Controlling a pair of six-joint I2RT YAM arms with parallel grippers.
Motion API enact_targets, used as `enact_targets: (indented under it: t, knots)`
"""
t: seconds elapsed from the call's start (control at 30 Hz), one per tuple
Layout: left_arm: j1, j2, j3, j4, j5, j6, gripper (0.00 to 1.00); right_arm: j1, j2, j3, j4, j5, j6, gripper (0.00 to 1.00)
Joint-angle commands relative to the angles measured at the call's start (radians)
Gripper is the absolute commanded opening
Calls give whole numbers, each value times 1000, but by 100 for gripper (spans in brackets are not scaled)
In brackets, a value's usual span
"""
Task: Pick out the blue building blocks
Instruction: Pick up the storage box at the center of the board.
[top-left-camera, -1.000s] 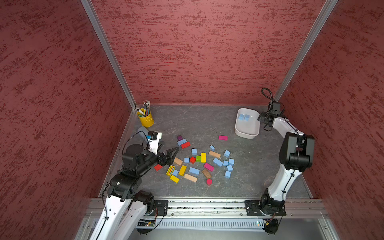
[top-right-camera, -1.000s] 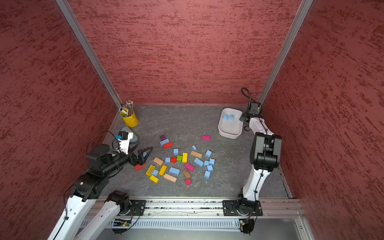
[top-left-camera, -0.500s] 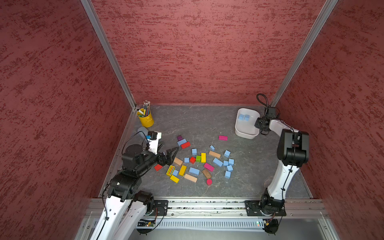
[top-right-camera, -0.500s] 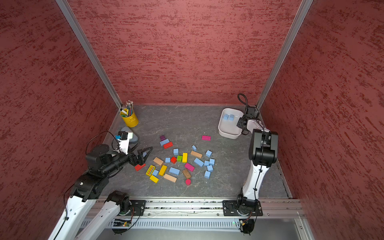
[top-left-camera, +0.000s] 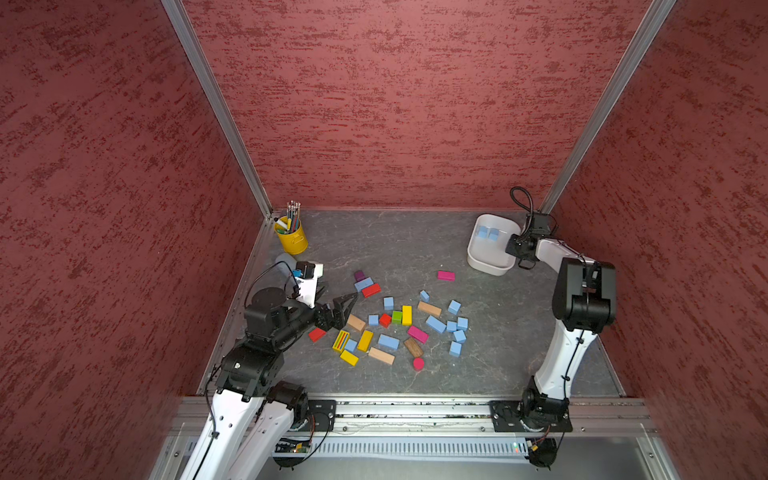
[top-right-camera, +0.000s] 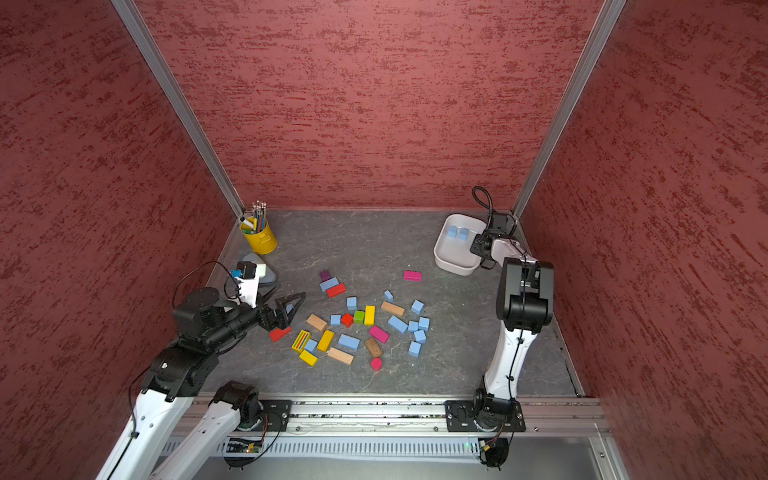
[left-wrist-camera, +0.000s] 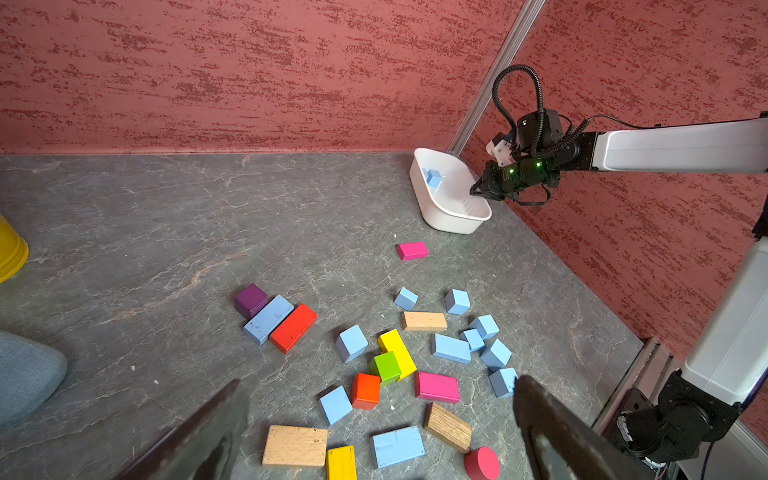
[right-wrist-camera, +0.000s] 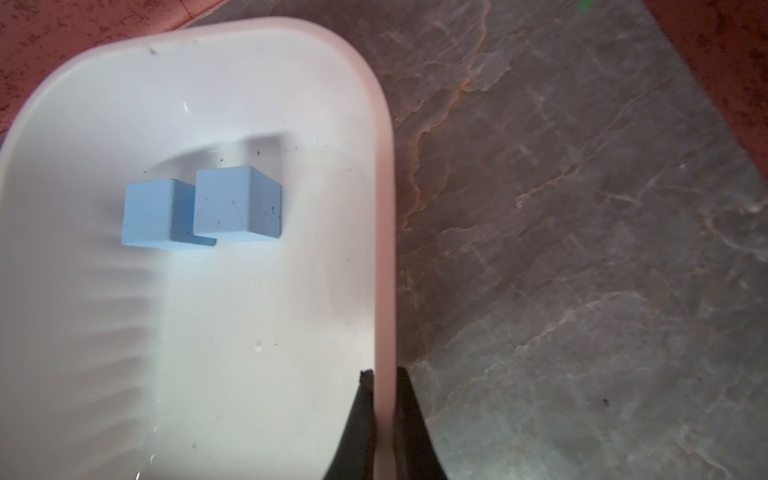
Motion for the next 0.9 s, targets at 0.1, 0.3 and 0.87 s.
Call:
enact_targets:
  t: [0.1, 0.3, 0.87]
  knots:
    - [8, -4, -5, 17, 8, -11, 100, 78, 41, 93, -7, -33, 25, 0]
    - [8, -11, -6, 15, 7, -11, 100, 174, 76, 181, -30, -40, 54, 0]
    - [8, -29, -6, 12, 0, -12, 100, 464, 196, 378, -39, -102, 202, 0]
